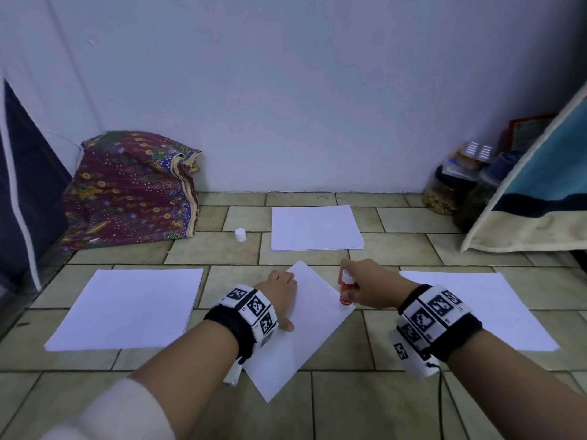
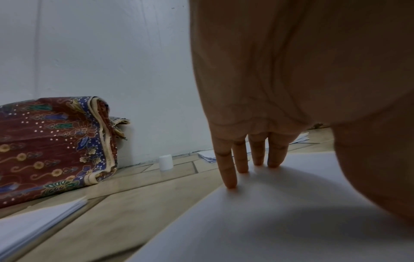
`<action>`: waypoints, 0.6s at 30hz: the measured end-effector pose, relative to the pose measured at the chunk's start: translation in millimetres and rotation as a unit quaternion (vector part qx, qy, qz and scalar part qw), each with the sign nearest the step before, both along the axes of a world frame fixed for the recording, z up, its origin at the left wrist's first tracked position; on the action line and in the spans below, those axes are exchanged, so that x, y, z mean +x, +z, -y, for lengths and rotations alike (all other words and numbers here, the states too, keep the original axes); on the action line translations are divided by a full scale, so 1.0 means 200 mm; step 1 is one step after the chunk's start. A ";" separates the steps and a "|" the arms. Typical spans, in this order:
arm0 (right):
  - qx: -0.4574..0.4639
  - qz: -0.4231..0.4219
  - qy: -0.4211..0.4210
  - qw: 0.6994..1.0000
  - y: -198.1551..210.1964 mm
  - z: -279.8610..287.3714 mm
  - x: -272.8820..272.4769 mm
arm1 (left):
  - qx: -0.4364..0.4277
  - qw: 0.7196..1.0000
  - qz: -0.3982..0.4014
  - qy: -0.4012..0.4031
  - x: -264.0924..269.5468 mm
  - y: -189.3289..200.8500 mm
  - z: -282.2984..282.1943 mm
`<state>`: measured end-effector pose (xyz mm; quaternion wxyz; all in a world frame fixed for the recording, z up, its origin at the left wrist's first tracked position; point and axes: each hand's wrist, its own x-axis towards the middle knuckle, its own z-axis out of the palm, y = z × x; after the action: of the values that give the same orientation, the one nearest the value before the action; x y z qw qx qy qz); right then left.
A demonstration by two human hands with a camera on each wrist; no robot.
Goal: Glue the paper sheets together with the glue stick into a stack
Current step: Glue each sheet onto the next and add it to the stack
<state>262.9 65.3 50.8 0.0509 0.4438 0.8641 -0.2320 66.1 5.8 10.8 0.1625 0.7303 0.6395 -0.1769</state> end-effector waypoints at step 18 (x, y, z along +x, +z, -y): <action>-0.145 -0.357 -0.275 0.881 -0.05 -0.14 -0.06 | 0.014 0.995 -0.022 -0.100 0.00 0.06 0.02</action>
<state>251.8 93.6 40.6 -0.2634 0.5379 0.6240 -0.5018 65.6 2.7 23.2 0.1196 0.7885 0.5694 -0.1993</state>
